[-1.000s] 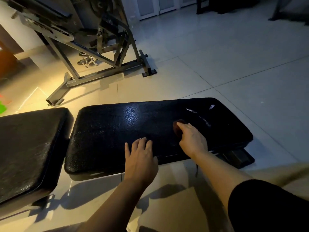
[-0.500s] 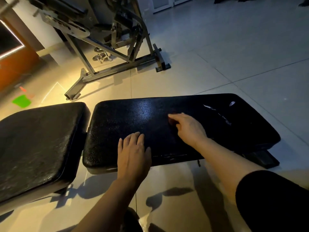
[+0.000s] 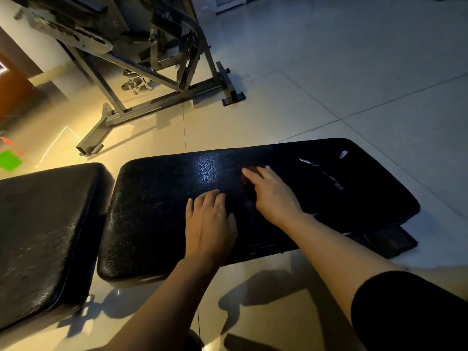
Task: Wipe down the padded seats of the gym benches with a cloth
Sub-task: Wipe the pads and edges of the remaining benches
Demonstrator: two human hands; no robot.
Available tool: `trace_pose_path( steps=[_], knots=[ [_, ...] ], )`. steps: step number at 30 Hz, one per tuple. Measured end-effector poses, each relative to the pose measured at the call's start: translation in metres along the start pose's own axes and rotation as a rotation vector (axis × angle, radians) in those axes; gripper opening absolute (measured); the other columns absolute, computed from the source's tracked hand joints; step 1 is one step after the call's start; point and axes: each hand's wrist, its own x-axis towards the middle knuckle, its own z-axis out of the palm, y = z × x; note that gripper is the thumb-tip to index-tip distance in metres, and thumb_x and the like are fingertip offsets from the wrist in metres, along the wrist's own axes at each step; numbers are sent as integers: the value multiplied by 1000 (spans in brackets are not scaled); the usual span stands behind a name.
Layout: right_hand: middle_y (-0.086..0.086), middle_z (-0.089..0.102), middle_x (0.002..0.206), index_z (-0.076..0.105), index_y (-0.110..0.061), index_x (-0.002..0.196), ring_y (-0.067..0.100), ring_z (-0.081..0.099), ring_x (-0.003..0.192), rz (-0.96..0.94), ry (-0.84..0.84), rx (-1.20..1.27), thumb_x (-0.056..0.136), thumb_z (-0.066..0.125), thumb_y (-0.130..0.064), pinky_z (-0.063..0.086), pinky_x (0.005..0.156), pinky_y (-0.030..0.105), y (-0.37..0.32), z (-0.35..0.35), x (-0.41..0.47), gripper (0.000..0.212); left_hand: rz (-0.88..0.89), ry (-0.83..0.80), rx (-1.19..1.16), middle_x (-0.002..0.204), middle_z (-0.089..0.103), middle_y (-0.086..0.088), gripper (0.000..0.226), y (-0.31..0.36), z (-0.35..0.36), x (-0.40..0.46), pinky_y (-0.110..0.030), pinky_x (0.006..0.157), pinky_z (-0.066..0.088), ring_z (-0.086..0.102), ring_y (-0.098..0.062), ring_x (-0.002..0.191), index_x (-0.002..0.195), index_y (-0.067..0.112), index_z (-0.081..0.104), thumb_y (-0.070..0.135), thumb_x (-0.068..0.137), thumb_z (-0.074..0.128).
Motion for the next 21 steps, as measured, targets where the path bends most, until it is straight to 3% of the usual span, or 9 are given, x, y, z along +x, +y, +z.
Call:
trace_pose_path(
  steps=[3, 5, 11, 14, 17, 21],
  knots=[
    [1, 24, 158, 26, -29, 152, 25, 10, 148, 271, 104, 59, 96, 45, -5, 31, 114, 43, 29, -13, 2, 64, 51, -23, -17, 153, 32, 1, 50, 6, 4, 4, -40, 120, 11, 22, -16, 142, 146, 18, 35, 32, 98, 43],
    [4, 22, 158, 26, -25, 152, 27, 8, 149, 353, 136, 62, 94, 46, -6, 30, 114, 43, 21, -13, 3, 64, 62, -17, -16, 152, 33, 0, 51, 5, 5, 4, -39, 119, 14, 24, -16, 141, 145, 18, 36, 33, 97, 44],
    [2, 25, 158, 32, -25, 150, 25, 6, 149, -92, 7, 115, 96, 46, -6, 21, 119, 41, -48, 14, 2, 59, 79, 39, -25, 141, 47, -11, 47, -6, 6, 5, -32, 115, 23, 38, -24, 133, 135, 7, 50, 19, 90, 55],
    [-1, 19, 160, 27, -28, 152, 22, 2, 150, -126, -45, 93, 98, 44, -7, 24, 118, 43, -44, 11, -7, 60, 63, 56, -16, 137, 50, -14, 42, 2, 9, 1, -37, 114, 28, 41, -27, 130, 130, 6, 53, 14, 89, 54],
    [-5, 19, 160, 24, -31, 152, 18, 4, 149, 10, 6, 38, 93, 52, -7, 22, 118, 38, -2, -2, -13, 70, 115, 32, -31, 141, 45, -9, 43, 19, 12, -3, -37, 116, 24, 37, -24, 132, 134, 10, 50, 22, 93, 50],
    [-1, 25, 158, 29, -28, 151, 21, 11, 149, 330, 158, 28, 91, 52, -2, 22, 118, 38, 58, -27, -40, 69, 242, -19, -34, 145, 39, -4, 45, 46, 18, -10, -34, 118, 18, 31, -20, 135, 139, 13, 45, 28, 97, 44]
  ],
)
